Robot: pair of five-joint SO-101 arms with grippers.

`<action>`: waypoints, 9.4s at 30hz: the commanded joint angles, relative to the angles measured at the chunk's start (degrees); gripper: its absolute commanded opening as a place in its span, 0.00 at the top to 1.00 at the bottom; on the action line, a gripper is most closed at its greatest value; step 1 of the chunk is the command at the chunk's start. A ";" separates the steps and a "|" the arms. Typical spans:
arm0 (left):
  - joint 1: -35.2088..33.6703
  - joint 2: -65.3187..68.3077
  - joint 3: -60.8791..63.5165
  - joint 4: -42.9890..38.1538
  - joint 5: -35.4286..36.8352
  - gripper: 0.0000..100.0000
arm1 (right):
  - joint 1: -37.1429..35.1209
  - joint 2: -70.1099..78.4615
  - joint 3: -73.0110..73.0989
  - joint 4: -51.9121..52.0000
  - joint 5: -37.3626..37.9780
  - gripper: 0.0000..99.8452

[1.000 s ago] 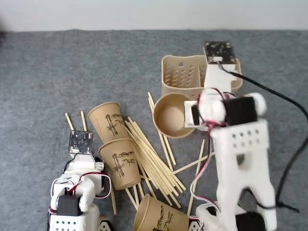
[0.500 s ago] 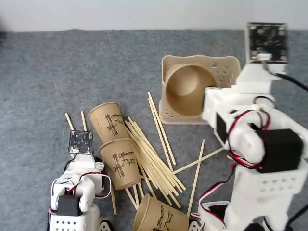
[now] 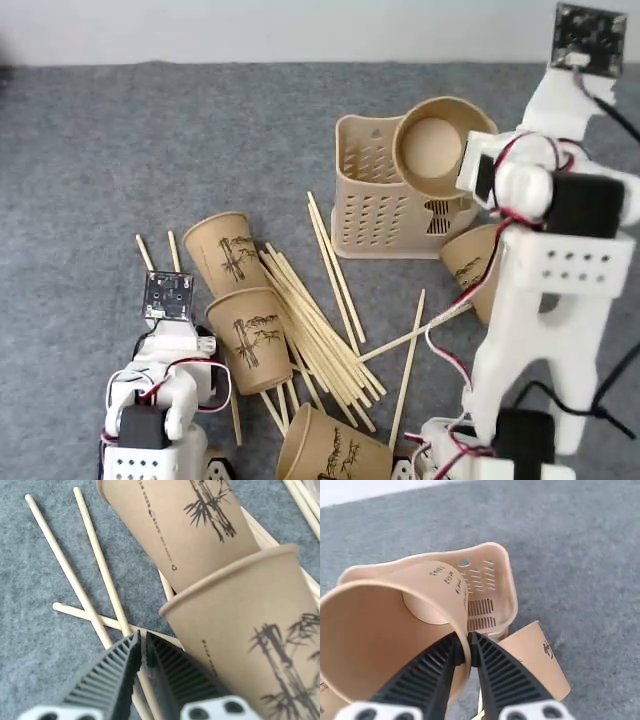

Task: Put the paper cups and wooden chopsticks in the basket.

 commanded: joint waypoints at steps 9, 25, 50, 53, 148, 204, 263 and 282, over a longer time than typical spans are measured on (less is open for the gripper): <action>0.09 -0.79 -0.66 -0.44 -0.26 0.98 | 5.41 4.44 -1.93 -1.71 0.88 0.99; 0.09 -0.79 -0.66 -0.44 -0.26 0.98 | -0.13 5.85 -3.69 -1.63 0.44 0.78; 0.09 -0.79 -0.66 -0.44 -0.26 0.98 | -24.13 -13.58 14.59 9.54 3.87 0.78; 0.09 -0.79 -0.66 -0.44 -0.26 0.98 | -30.73 -13.58 18.90 9.36 0.26 0.77; -30.07 -0.79 -0.66 -0.09 -0.35 0.98 | -58.77 17.80 18.37 -0.57 -15.56 0.84; -30.07 -0.79 -0.66 -0.09 -0.18 0.98 | -5.14 -22.20 56.97 -71.25 11.60 0.84; -30.07 -0.79 -0.66 -0.18 -0.18 0.98 | 7.96 -16.40 52.66 -18.24 25.23 0.61; -30.07 -0.79 -0.66 -0.18 -0.18 0.98 | 8.13 9.27 52.66 -34.51 25.41 0.61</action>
